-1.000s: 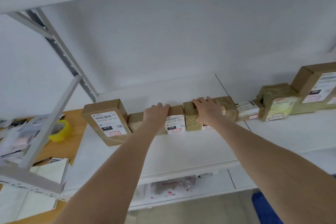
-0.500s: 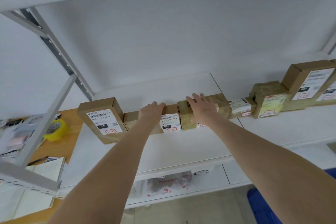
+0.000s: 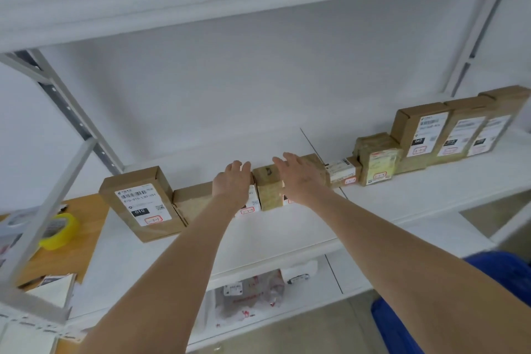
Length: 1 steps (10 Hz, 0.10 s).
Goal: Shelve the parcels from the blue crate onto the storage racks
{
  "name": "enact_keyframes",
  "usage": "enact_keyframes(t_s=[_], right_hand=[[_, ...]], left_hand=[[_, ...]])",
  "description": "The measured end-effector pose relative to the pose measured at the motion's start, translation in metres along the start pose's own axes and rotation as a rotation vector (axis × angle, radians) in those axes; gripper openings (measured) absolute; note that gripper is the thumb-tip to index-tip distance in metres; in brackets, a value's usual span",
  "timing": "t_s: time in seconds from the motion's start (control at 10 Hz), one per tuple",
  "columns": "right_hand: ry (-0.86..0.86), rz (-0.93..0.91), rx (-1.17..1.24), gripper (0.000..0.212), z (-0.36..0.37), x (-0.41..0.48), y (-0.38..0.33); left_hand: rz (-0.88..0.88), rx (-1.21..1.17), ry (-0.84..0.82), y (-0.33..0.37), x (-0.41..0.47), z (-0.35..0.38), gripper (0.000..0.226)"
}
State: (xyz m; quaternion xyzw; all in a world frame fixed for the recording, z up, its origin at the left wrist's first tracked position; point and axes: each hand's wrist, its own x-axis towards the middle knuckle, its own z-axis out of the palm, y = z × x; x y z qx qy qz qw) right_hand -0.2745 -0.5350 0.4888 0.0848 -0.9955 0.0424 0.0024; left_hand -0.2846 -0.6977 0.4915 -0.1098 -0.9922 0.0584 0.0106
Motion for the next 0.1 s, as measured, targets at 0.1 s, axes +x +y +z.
enact_keyframes(t_s=[0.1], right_hand=[[0.027, -0.052, -0.024, 0.076, -0.0105, -0.0107, 0.0116]], left_hand=[[0.005, 0.006, 0.016, 0.0232, -0.0093, -0.0141, 0.066]])
